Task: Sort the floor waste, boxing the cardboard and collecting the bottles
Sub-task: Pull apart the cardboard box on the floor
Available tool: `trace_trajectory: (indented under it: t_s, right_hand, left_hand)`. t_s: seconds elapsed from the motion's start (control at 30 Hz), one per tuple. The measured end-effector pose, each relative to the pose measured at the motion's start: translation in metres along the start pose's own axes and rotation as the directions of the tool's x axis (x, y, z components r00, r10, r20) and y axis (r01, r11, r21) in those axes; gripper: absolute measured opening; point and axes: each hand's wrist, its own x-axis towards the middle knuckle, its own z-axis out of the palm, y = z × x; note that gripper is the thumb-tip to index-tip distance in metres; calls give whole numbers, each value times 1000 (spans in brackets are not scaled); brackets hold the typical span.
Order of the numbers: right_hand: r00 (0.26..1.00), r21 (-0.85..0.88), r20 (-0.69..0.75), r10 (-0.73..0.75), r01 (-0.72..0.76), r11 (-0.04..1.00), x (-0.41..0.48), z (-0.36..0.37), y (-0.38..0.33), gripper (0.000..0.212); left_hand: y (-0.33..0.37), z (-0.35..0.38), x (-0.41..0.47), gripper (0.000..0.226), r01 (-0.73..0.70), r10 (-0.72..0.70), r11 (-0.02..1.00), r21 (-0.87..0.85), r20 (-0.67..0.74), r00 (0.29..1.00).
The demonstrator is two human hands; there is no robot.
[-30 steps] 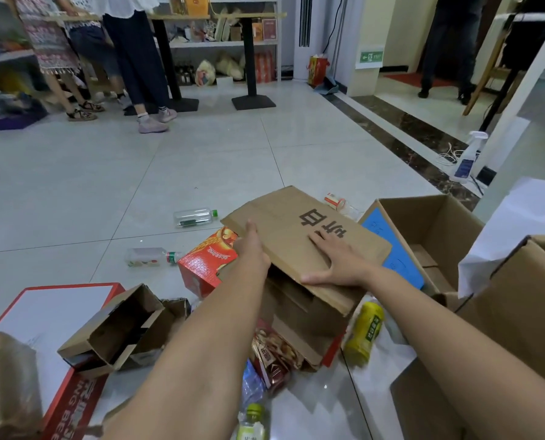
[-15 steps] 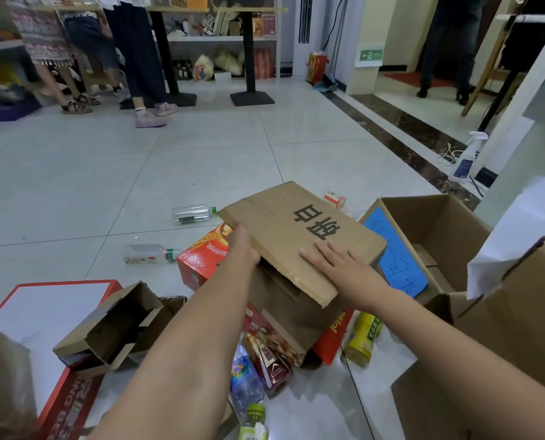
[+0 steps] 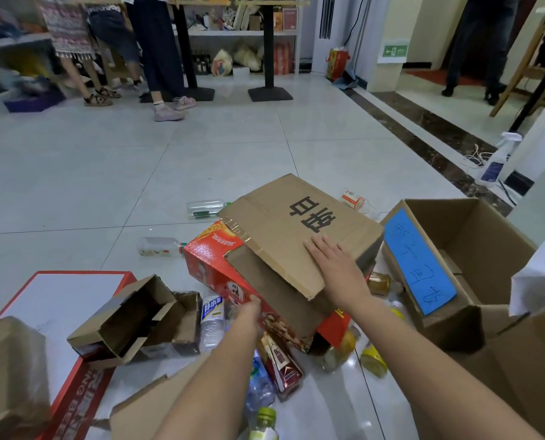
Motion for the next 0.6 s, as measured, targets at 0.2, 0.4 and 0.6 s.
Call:
trace_trajectory:
  t_s: [0.2, 0.4, 0.6]
  right_hand:
    - [1000, 26, -29, 4, -3, 1000, -6, 6, 13, 66]
    - [998, 106, -67, -5, 12, 994, -8, 5, 24, 72]
    - [992, 211, -124, 19, 8, 977, 0, -5, 23, 58]
  left_hand:
    - [-28, 32, -27, 19, 98, -96, 995, 3, 186, 978]
    - [-38, 51, -21, 11, 21, 22, 957, -290, 142, 990]
    - [-24, 49, -23, 23, -69, 179, 898, -436, 218, 959]
